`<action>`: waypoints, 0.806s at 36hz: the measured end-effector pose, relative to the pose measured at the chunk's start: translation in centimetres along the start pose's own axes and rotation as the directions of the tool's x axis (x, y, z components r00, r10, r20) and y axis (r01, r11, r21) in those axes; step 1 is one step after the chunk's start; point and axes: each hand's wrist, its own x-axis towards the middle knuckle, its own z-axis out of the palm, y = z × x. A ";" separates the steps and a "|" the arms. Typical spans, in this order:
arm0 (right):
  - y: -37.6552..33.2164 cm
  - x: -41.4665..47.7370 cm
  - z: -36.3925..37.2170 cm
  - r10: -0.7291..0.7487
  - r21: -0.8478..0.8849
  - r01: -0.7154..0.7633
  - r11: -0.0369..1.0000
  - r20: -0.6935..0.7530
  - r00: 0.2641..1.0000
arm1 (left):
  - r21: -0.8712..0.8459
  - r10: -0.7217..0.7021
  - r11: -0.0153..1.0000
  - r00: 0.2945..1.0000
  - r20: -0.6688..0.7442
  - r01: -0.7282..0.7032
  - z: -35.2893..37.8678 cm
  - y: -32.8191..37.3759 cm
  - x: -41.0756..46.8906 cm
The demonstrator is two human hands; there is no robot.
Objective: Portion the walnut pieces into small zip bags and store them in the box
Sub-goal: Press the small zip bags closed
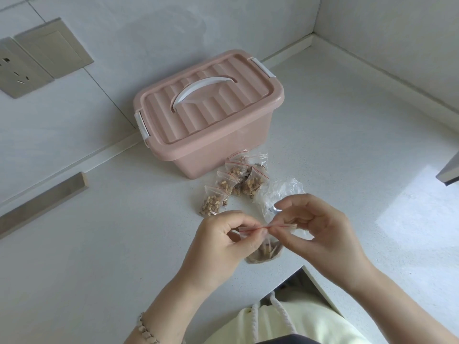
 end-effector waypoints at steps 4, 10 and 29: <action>0.3 0.3 -0.4 -0.023 -0.159 0.037 0.987 0.092 0.995 | 0.001 -0.052 0.999 0.998 0.042 0.052 -0.4 -0.1 -0.3; 1.4 0.5 -0.2 -0.089 -0.269 0.151 0.951 0.228 0.970 | 0.144 -0.053 0.989 0.995 0.082 0.040 -0.6 -0.1 -0.8; 3.1 1.0 -0.5 -0.218 -0.429 0.330 0.841 0.290 0.932 | 0.135 -0.074 0.987 0.995 -0.064 0.082 -1.4 -1.4 -2.2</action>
